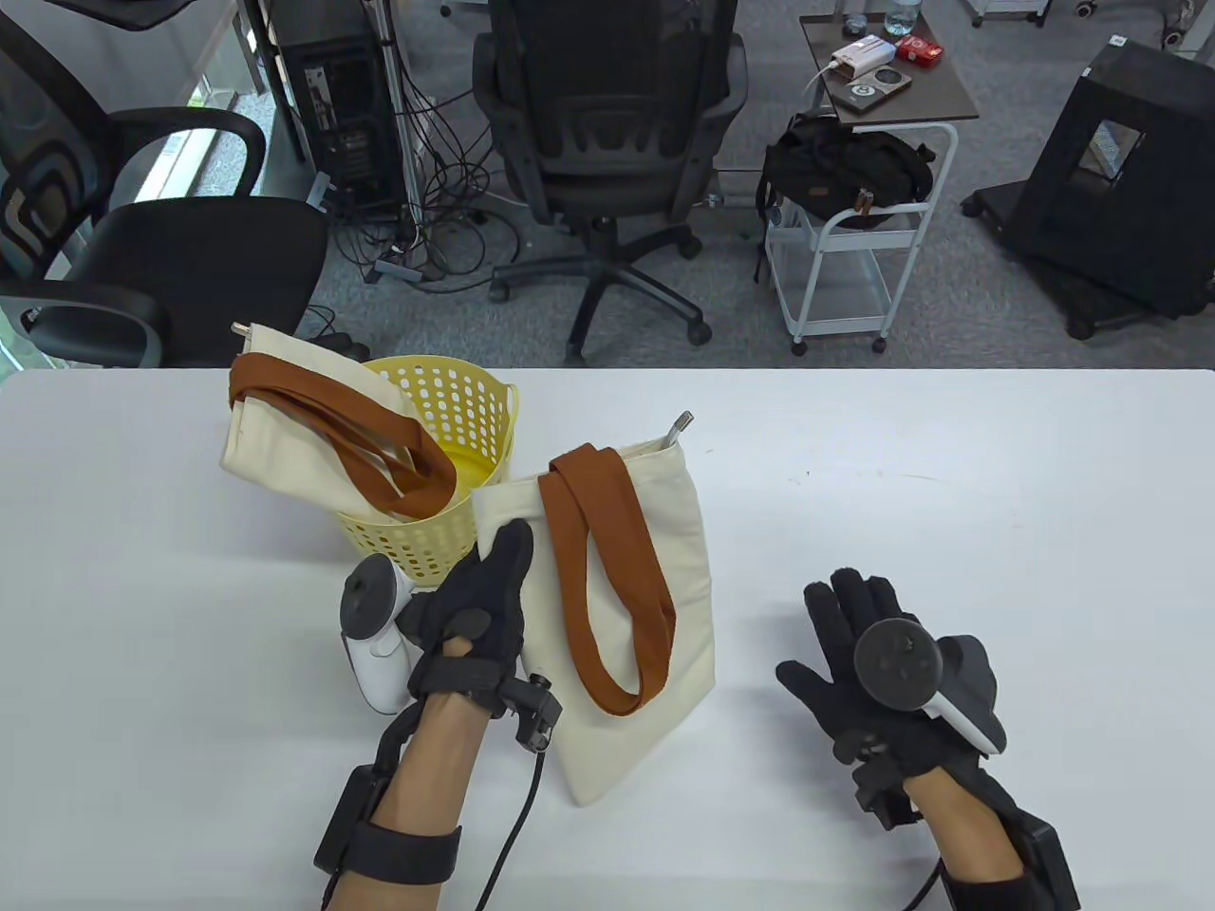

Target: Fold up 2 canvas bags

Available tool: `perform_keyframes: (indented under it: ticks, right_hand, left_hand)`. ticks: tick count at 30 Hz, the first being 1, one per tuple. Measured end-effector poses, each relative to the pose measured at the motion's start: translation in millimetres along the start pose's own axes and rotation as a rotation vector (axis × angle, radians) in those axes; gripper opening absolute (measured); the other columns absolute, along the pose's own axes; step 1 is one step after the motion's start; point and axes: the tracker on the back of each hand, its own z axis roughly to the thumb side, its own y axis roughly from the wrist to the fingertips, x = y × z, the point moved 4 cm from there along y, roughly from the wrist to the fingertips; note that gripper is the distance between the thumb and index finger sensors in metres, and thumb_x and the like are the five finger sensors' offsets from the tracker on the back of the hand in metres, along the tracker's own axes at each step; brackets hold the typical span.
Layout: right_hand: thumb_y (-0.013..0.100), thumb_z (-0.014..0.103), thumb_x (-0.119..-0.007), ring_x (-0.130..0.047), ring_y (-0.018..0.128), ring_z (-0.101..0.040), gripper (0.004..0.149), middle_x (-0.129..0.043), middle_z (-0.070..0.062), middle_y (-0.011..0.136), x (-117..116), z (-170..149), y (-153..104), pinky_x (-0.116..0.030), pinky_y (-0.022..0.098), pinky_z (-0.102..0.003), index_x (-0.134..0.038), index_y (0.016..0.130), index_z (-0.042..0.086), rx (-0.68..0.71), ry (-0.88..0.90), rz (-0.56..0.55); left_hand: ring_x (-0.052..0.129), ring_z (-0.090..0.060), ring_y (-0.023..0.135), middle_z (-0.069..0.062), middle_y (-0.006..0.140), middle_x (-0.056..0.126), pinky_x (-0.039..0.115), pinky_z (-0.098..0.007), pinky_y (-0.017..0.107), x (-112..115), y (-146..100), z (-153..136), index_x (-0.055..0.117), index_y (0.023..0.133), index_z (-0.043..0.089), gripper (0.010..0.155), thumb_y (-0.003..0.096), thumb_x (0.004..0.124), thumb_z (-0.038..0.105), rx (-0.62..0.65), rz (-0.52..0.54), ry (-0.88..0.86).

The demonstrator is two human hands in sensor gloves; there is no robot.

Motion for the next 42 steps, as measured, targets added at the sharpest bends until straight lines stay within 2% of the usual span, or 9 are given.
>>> perform_keyframes:
  ticks: [5, 8, 12, 22, 26, 30, 33, 36, 42]
  right_hand:
    - [0.047, 0.057, -0.067, -0.03, 0.107, -0.042, 0.073, -0.026, -0.011, 0.117, 22, 11, 33, -0.036, 0.076, -0.064, -0.039, 0.107, 0.027, -0.034, 0.216, -0.072]
    - [0.046, 0.057, -0.068, -0.033, 0.106, -0.042, 0.074, -0.027, -0.012, 0.116, 18, 11, 53, -0.04, 0.076, -0.062, -0.039, 0.107, 0.026, -0.013, 0.362, -0.085]
    - [0.047, 0.058, -0.071, -0.033, 0.105, -0.044, 0.078, -0.026, -0.014, 0.116, -16, 18, 69, -0.041, 0.074, -0.063, -0.037, 0.108, 0.025, 0.125, 0.659, 0.087]
    - [0.046, 0.061, -0.074, -0.05, 0.105, -0.043, 0.08, -0.041, -0.014, 0.116, -48, 35, 72, -0.047, 0.075, -0.061, -0.042, 0.109, 0.024, 0.298, 0.936, 0.405]
    - [0.047, 0.058, -0.076, -0.073, 0.097, -0.036, 0.073, -0.061, -0.011, 0.111, -47, 53, 70, -0.065, 0.071, -0.054, -0.051, 0.106, 0.025, 0.372, 0.959, 0.443]
    - [0.047, 0.053, -0.079, -0.096, 0.078, -0.027, 0.069, -0.074, -0.01, 0.102, -47, 61, 70, -0.087, 0.052, -0.039, -0.055, 0.104, 0.024, 0.388, 1.01, 0.444]
    - [0.049, 0.043, -0.082, -0.103, 0.068, -0.023, 0.06, -0.081, -0.009, 0.097, -44, 59, 72, -0.092, 0.041, -0.033, -0.06, 0.102, 0.025, 0.372, 1.049, 0.39]
    - [0.051, 0.033, -0.075, -0.104, 0.065, -0.023, 0.049, -0.085, -0.004, 0.095, -39, 58, 72, -0.092, 0.039, -0.033, -0.065, 0.099, 0.031, 0.374, 1.03, 0.346]
    - [0.052, 0.031, -0.074, -0.101, 0.071, -0.025, 0.047, -0.083, 0.001, 0.098, -33, 63, 70, -0.09, 0.042, -0.035, -0.066, 0.098, 0.038, 0.43, 1.047, 0.335]
  left_hand:
    - [0.111, -0.024, 0.063, -0.001, 0.077, 0.099, 0.093, -0.041, 0.048, 6, 6, -16, 0.09, 0.076, 0.026, 0.05, 0.0414, 0.08, 0.061, -0.052, -0.057, -0.04]
    - [0.111, -0.024, 0.062, -0.001, 0.076, 0.1, 0.093, -0.04, 0.047, 8, 8, -25, 0.091, 0.076, 0.026, 0.05, 0.0412, 0.08, 0.061, -0.077, -0.069, -0.057]
    - [0.111, -0.024, 0.061, -0.001, 0.076, 0.1, 0.093, -0.04, 0.047, 10, 13, -40, 0.091, 0.076, 0.026, 0.05, 0.0412, 0.08, 0.061, -0.115, -0.09, -0.094]
    - [0.112, -0.023, 0.058, -0.001, 0.074, 0.101, 0.094, -0.039, 0.045, 14, 15, -58, 0.091, 0.076, 0.026, 0.051, 0.0409, 0.08, 0.062, -0.168, -0.139, -0.161]
    - [0.112, -0.023, 0.059, -0.001, 0.075, 0.1, 0.094, -0.039, 0.046, 17, 16, -63, 0.09, 0.076, 0.027, 0.051, 0.0406, 0.08, 0.061, -0.188, -0.149, -0.152]
    - [0.108, -0.025, 0.067, -0.001, 0.081, 0.096, 0.09, -0.042, 0.051, 18, 16, -66, 0.087, 0.08, 0.027, 0.052, 0.0411, 0.08, 0.06, -0.205, -0.15, -0.159]
    - [0.099, -0.029, 0.079, -0.004, 0.092, 0.085, 0.083, -0.046, 0.06, 12, 17, -64, 0.076, 0.091, 0.026, 0.059, 0.0415, 0.081, 0.058, -0.21, -0.117, -0.01]
    - [0.083, -0.033, 0.093, -0.004, 0.106, 0.063, 0.071, -0.051, 0.069, 6, 17, -57, 0.051, 0.104, 0.026, 0.076, 0.0415, 0.081, 0.058, -0.222, -0.092, 0.173]
    - [0.058, -0.039, 0.106, -0.006, 0.114, 0.035, 0.053, -0.058, 0.077, 2, 13, -33, 0.026, 0.106, 0.026, 0.09, 0.0426, 0.081, 0.058, -0.196, -0.09, 0.398]
